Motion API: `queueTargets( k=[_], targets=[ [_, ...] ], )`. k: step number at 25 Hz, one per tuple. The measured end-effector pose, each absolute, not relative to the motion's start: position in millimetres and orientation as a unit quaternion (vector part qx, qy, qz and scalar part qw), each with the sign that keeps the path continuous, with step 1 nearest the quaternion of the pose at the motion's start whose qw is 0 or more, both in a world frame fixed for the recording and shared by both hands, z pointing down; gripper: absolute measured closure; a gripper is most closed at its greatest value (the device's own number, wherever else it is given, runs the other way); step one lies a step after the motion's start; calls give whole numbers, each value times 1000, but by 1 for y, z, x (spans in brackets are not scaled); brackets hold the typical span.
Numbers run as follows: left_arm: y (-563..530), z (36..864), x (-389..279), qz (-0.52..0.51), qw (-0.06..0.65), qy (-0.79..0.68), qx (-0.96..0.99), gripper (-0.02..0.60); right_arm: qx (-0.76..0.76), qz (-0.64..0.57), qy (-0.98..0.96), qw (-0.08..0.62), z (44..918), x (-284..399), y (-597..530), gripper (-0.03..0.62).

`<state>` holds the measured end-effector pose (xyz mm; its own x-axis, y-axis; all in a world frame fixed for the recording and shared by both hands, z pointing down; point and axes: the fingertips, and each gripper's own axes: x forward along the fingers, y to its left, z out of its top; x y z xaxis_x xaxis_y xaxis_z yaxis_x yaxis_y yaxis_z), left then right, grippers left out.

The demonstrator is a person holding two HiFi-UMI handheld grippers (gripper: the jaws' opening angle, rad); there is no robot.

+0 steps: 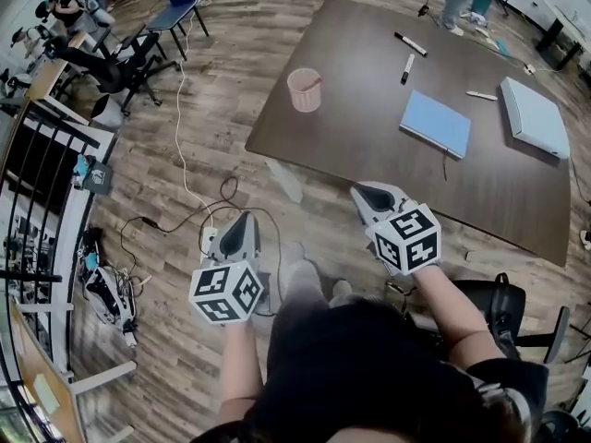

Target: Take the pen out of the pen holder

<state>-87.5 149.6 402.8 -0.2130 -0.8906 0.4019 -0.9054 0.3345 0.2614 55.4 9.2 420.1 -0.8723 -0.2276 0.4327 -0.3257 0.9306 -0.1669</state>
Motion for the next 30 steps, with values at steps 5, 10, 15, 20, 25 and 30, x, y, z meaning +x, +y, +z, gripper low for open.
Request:
queueTargets(
  k=[5, 10, 15, 20, 25, 30],
  targets=[
    [108, 406, -117, 13, 242, -758, 605, 552, 156, 113, -962, 196, 415, 27, -15, 574],
    [72, 413, -154, 30, 246, -738, 628, 552, 179, 103, -961, 187, 408, -12, -45, 551],
    [38, 420, -190, 36, 258, -712, 652, 552, 207, 117, -956, 171, 401, -50, -76, 513],
    [13, 419, -220, 34, 259, -696, 669, 552, 233, 117, -952, 158, 392, -79, -99, 486],
    [-7, 413, -250, 26, 250, -685, 684, 552, 266, 112, -947, 141, 383, -100, -120, 476],
    [-25, 413, -276, 21, 245, -673, 698, 552, 292, 105, -940, 144, 381, -118, -137, 464]
  ],
)
